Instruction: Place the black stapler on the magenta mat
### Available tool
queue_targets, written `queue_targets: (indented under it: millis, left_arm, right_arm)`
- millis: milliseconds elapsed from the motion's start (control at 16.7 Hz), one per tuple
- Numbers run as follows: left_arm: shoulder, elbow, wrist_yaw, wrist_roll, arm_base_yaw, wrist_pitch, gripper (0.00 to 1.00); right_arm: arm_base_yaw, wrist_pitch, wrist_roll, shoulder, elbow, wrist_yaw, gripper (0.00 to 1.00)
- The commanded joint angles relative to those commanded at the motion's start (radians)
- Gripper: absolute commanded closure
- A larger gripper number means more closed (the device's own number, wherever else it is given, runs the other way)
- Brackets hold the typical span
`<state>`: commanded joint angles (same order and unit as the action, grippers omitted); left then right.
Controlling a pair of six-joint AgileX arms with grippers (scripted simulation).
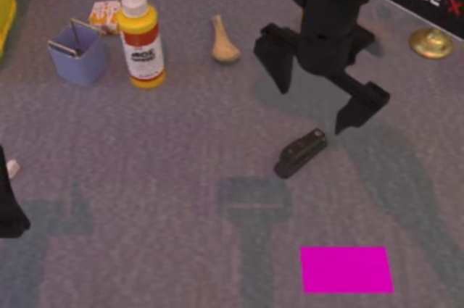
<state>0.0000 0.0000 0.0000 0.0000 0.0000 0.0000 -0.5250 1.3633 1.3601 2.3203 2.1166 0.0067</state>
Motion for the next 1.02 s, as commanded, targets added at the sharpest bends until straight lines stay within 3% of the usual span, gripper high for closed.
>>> queue_targets:
  millis: [480,1020]
  left_arm:
    - [0.000,0.000,0.000,0.000,0.000,0.000,0.00]
    - [0.000,0.000,0.000,0.000,0.000,0.000,0.00]
  right_arm:
    - [-0.001,-0.016,0.002,0.006,-0.007,-0.003,0.00]
    - [-0.006,-0.340,0.006,0.072,-0.264,-0.003,0.00]
